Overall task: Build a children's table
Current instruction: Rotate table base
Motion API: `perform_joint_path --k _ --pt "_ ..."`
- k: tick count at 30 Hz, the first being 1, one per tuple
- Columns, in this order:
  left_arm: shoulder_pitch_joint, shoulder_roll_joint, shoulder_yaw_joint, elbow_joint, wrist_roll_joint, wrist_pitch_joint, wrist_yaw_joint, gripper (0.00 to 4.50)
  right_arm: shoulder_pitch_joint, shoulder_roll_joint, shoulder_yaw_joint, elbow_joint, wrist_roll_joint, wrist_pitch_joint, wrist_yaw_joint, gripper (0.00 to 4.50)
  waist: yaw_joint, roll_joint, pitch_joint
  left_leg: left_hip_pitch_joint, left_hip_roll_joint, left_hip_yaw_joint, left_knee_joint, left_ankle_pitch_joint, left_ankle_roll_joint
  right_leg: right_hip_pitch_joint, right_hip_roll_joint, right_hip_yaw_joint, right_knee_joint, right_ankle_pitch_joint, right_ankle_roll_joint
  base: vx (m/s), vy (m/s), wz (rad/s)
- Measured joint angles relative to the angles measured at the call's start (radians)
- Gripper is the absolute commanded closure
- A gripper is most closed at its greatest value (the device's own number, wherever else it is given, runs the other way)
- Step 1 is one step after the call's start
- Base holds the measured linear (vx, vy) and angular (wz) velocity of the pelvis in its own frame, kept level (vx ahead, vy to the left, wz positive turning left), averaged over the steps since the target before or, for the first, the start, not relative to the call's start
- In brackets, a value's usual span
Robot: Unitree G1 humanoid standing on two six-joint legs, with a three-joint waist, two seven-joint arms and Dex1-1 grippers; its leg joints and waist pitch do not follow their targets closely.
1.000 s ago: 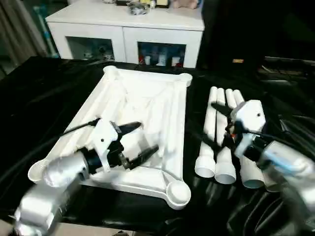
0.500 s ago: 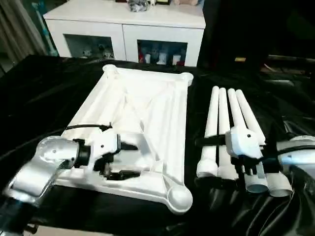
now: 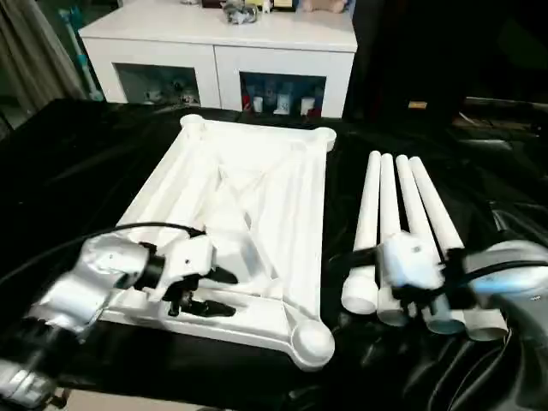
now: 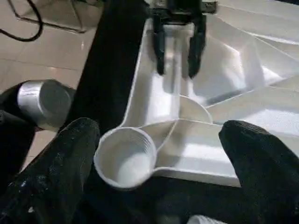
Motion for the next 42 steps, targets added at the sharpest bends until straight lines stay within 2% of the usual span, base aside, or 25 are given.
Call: perform_joint_path --k 2,6,8,18,22,27,31,37,42 --pt "-0.014 -0.001 -0.008 0.035 0.017 -0.020 0.004 2.52 0.000 0.001 0.003 0.000 -0.005 0.000 0.000 0.00 0.000 0.001 0.000 0.000 0.000 0.000 0.000 0.000 0.000 0.000 0.000 0.000 0.000 0.000 0.000 0.000 0.000 0.00" --pt "-0.047 -0.003 -0.032 0.102 0.062 -0.059 0.013 2.69 0.000 0.005 0.026 -0.001 -0.021 0.000 -0.002 0.00 0.000 0.002 0.000 0.000 0.000 0.000 0.000 0.000 0.000 0.000 0.000 0.000 0.000 0.000 0.000 0.000 0.000 0.00" --pt "-0.049 -0.003 -0.037 0.121 0.086 -0.072 0.021 2.95 0.000 0.005 0.035 -0.003 -0.023 0.000 -0.004 0.00 0.000 0.003 0.000 0.000 0.000 0.000 0.000 0.000 0.000 0.000 0.000 0.000 0.000 0.000 0.000 0.000 0.000 0.00" --pt "-0.063 -0.025 -0.038 0.174 0.107 -0.115 0.040 3.74 0.000 0.036 0.044 -0.016 -0.042 0.000 -0.030 0.00 0.001 0.009 -0.004 0.001 0.000 0.000 0.000 0.000 0.000 0.001 0.000 0.000 0.000 0.001 -0.001 0.000 0.000 0.00" --pt "-0.064 -0.038 -0.034 0.179 0.109 -0.115 0.045 3.93 0.000 0.056 0.063 -0.016 -0.055 -0.001 -0.048 0.00 0.001 0.009 -0.004 0.001 0.000 0.000 0.000 0.000 0.000 0.001 0.000 0.000 0.001 0.002 -0.002 0.000 0.000 0.00" --pt "-0.067 -0.039 -0.029 0.206 0.120 -0.132 0.073 4.44 0.000 0.067 0.068 -0.012 -0.065 -0.002 -0.068 0.00 -0.004 0.009 -0.004 0.002 0.001 0.000 0.000 0.000 0.000 0.000 0.000 -0.001 0.000 0.003 0.003 0.000 0.000 0.00" --pt "-0.081 -0.038 -0.029 0.239 0.137 -0.155 0.107 4.44 0.000 0.082 0.072 -0.008 -0.078 -0.003 -0.082 0.00 -0.009 0.009 -0.004 0.003 0.001 0.000 -0.001 0.000 0.000 -0.001 0.000 -0.001 0.000 0.003 0.003 0.000 0.000 0.00" --pt "-0.107 -0.020 -0.012 0.314 0.157 -0.201 0.150 4.44 0.000 0.086 0.072 0.018 -0.107 -0.021 -0.113 0.00 -0.026 0.009 -0.004 0.003 0.001 0.000 -0.001 0.000 0.000 -0.003 0.000 -0.002 0.000 0.004 0.003 0.000 0.000 0.00" --pt "-0.129 -0.004 -0.009 0.348 0.176 -0.214 0.169 4.44 0.000 0.094 0.072 0.029 -0.121 -0.030 -0.123 0.00 -0.028 0.009 -0.004 0.004 0.001 0.000 -0.001 0.000 0.000 -0.004 0.000 -0.002 -0.001 0.007 -0.003 0.000 0.000 0.00"
